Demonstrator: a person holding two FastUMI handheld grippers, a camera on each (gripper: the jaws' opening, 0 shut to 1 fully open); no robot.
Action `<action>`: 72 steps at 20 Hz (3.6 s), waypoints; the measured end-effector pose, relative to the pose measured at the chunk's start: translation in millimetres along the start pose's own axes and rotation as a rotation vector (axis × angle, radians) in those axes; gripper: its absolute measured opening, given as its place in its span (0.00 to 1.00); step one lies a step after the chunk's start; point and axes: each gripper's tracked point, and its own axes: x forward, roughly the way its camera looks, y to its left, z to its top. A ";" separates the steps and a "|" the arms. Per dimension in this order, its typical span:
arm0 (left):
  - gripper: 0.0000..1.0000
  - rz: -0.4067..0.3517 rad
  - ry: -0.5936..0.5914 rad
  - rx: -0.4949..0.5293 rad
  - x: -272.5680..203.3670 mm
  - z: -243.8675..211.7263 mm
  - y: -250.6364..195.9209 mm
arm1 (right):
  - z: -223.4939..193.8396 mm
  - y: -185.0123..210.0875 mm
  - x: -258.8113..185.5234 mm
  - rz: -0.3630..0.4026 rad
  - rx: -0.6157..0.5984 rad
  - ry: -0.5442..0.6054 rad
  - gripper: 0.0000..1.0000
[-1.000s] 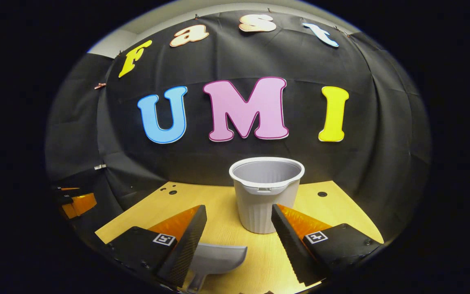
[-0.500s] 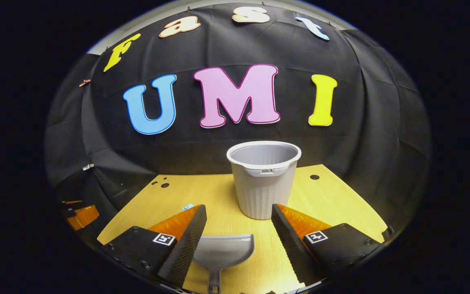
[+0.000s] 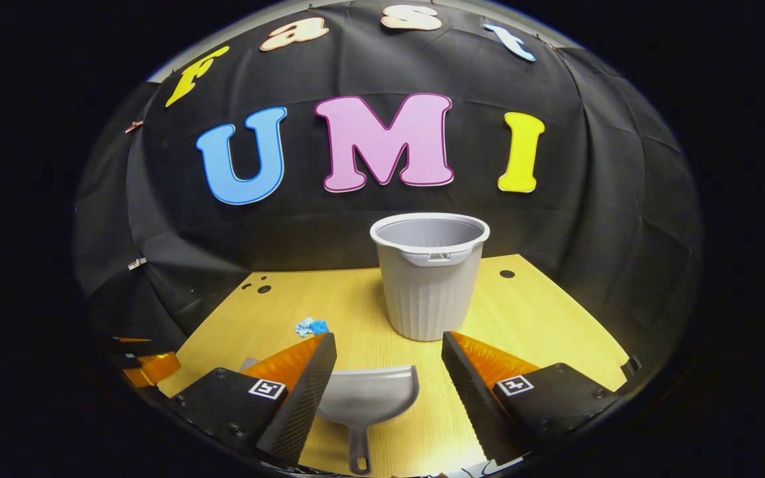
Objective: Pick up the small broom and dustpan from the desktop, sweep the trash into the dustpan with the broom, and then empty the trash into the garbage bin.
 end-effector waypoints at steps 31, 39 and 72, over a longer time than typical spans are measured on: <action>0.76 -0.025 0.816 0.141 105.7 -174.7 5.5 | -108.3 -11.8 13.1 -0.016 0.042 0.319 0.99; 0.28 -0.039 0.780 0.093 106.5 -171.8 4.6 | -150.1 7.1 11.0 0.030 0.022 0.508 0.99; 0.24 -0.078 0.641 0.408 274.2 -28.4 50.7 | -260.8 -2.7 43.3 0.125 -0.166 1.046 0.34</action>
